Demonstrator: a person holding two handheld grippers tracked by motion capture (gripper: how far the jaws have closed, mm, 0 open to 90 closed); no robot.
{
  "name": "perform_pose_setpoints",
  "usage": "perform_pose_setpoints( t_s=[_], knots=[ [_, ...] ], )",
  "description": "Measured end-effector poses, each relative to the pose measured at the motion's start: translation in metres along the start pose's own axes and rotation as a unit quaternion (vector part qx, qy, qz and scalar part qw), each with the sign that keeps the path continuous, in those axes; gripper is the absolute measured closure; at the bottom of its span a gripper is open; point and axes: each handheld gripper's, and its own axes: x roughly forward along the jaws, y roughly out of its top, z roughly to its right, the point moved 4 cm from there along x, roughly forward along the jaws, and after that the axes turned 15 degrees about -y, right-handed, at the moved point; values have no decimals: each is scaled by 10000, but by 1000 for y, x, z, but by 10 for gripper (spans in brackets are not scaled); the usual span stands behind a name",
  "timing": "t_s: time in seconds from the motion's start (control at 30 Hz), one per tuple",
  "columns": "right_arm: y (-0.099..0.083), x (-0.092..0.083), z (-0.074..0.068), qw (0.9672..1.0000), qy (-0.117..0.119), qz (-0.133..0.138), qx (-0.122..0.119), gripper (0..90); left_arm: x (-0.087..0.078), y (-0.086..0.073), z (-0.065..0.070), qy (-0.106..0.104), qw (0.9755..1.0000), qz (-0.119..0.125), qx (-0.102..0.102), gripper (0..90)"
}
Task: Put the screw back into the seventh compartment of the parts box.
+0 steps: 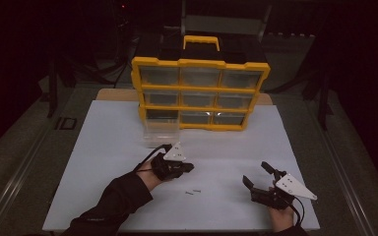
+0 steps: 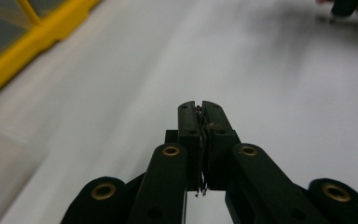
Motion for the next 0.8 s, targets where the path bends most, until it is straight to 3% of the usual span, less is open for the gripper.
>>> perform_pose_setpoints(
  t_s=[0.37,0.8],
  knots=[
    [0,0,-1,10000,14,-6,-11,137,-36,19,-4,379,9988,322,-16,865],
    [0,0,-2,10000,53,27,19,137,-73,29,-26,1050,9909,803,-232,864]
  ],
)
